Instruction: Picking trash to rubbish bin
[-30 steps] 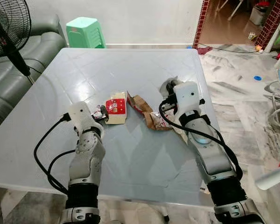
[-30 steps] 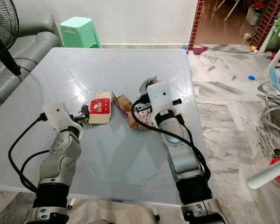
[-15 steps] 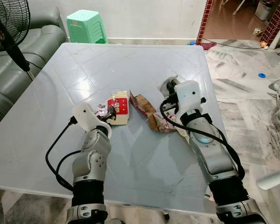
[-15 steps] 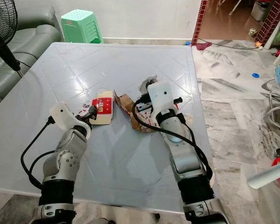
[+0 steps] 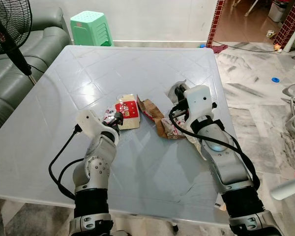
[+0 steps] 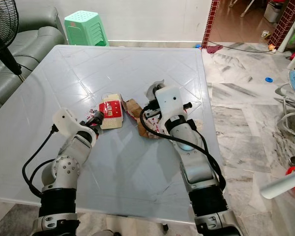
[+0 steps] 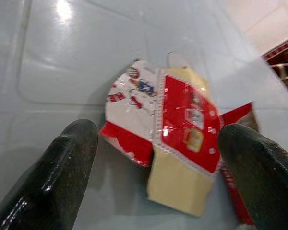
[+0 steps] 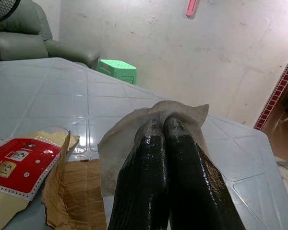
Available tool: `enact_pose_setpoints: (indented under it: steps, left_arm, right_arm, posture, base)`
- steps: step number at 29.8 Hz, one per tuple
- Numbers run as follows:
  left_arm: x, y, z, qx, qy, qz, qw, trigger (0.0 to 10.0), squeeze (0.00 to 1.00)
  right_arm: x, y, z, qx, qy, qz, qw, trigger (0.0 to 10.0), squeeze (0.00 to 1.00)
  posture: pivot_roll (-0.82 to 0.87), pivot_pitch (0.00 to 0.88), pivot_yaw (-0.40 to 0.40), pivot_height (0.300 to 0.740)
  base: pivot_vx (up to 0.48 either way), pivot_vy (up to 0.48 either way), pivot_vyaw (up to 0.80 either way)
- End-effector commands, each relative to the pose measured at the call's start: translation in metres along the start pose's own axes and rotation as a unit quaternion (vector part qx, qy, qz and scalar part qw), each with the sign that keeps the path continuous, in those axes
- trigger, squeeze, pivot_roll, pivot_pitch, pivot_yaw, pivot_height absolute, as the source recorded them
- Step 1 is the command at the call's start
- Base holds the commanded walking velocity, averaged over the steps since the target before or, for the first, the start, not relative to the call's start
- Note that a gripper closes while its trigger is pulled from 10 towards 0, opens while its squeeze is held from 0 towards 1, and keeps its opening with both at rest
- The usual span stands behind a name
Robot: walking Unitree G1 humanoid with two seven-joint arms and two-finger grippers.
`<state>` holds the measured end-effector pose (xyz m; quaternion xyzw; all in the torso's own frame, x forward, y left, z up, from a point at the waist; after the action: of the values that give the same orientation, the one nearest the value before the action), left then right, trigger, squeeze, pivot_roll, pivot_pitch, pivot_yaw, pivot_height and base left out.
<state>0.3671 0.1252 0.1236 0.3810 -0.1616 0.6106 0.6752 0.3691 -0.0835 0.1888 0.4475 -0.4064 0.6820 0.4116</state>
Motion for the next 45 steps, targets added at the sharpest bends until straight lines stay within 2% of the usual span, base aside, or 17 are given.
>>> enact_pose_setpoints:
  steps: [1, 2, 7, 12, 14, 16, 22, 28, 31, 36, 43, 44, 45]
  left_arm:
    - [-0.026, 0.004, 0.021, -0.024, 0.055, -0.040, 0.997, 10.0, 0.00]
    - [-0.032, 0.001, 0.019, -0.024, 0.069, -0.054, 0.996, 10.0, 0.00]
    - [-0.033, -0.005, 0.021, -0.028, 0.084, -0.064, 0.994, 10.0, 0.00]
    - [-0.033, -0.003, 0.027, -0.035, 0.098, -0.075, 0.992, 10.0, 0.00]
    - [-0.034, -0.003, 0.026, -0.036, 0.099, -0.078, 0.991, 10.0, 0.00]
    - [-0.041, -0.006, 0.021, -0.036, 0.119, -0.085, 0.989, 10.0, 0.00]
    - [-0.037, -0.014, 0.020, -0.061, 0.140, -0.069, 0.986, 10.0, 0.00]
    - [-0.020, -0.021, 0.026, -0.098, 0.158, -0.030, 0.982, 10.0, 0.00]
    - [-0.017, -0.023, 0.026, -0.100, 0.161, -0.027, 0.981, 10.0, 0.00]
    - [-0.012, -0.022, 0.025, -0.095, 0.135, -0.006, 0.986, 10.0, 0.00]
    - [-0.025, -0.019, 0.025, -0.108, 0.166, -0.022, 0.980, 10.0, 0.00]
    - [-0.027, -0.019, 0.024, -0.108, 0.178, -0.025, 0.978, 4.4, 0.00]
    - [-0.028, -0.019, 0.025, -0.111, 0.187, -0.025, 0.976, 0.0, 0.00]
  right_arm:
    - [0.004, 0.000, -0.002, 0.001, -0.004, 0.006, 1.000, 0.0, 0.00]
    - [0.006, -0.001, -0.005, 0.003, -0.005, 0.008, 1.000, 0.0, 0.00]
    - [0.007, -0.001, -0.005, 0.004, -0.004, 0.010, 1.000, 0.0, 0.00]
    - [0.006, 0.000, -0.003, 0.003, -0.002, 0.009, 1.000, 0.0, 0.00]
    - [0.006, 0.000, -0.003, 0.002, -0.002, 0.009, 1.000, 0.0, 0.00]
    - [0.007, -0.001, -0.004, 0.002, -0.003, 0.010, 1.000, 0.0, 0.00]
    - [0.009, -0.002, -0.006, 0.002, -0.004, 0.012, 1.000, 0.0, 0.00]
    - [0.009, -0.002, -0.005, 0.000, -0.002, 0.014, 1.000, 0.0, 0.00]
    - [0.009, -0.001, -0.005, 0.000, -0.002, 0.014, 1.000, 0.0, 0.00]
    - [0.009, -0.001, -0.006, -0.001, -0.003, 0.014, 1.000, 0.0, 0.00]
    - [0.009, -0.001, -0.005, -0.002, -0.002, 0.013, 1.000, 0.0, 0.00]
    - [0.009, -0.002, -0.005, -0.002, -0.002, 0.013, 1.000, 0.0, 0.00]
    - [0.009, -0.002, -0.005, -0.002, -0.001, 0.013, 1.000, 0.0, 0.00]
  posture:
    - [0.01, 0.072, 0.025, 0.740]
    - [0.01, 0.070, 0.028, 0.740]
    - [0.00, 0.069, 0.028, 0.740]
    - [0.00, 0.069, 0.032, 0.740]
    - [0.00, 0.069, 0.033, 0.740]
    - [0.00, 0.068, 0.034, 0.740]
    - [0.00, 0.065, 0.033, 0.740]
    - [-0.01, 0.066, 0.033, 0.740]
    - [-0.01, 0.067, 0.034, 0.740]
    - [-0.01, 0.068, 0.035, 0.740]
    - [-0.01, 0.070, 0.029, 0.740]
    - [-0.01, 0.070, 0.029, 0.740]
    - [-0.01, 0.070, 0.029, 0.740]
  base:
    - [0.000, 0.000, 0.00]
    - [0.000, 0.000, 0.00]
    - [0.000, 0.000, 0.00]
    - [0.000, 0.000, 0.00]
    - [0.000, 0.000, 0.00]
    - [0.000, 0.000, 0.00]
    - [0.000, 0.000, 0.00]
    - [0.000, 0.000, 0.00]
    - [0.000, 0.000, 0.00]
    - [0.000, 0.000, 0.00]
    - [0.000, 0.000, 0.00]
    - [0.000, 0.000, 0.00]
    - [0.000, 0.000, 0.00]
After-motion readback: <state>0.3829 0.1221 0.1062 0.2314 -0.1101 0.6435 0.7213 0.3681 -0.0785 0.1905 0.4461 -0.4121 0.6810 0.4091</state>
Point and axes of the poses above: a point about 5 cm out from each wrist's last joint towards the gripper, its own y axis pointing back from the gripper into the wrist, its own x axis along the axis of the wrist's last joint, z = x × y, the point moved 4 cm from there along -y, pointing out of the wrist towards the gripper, and after that the axes turned 1 degree about y, right-handed, at the moved point
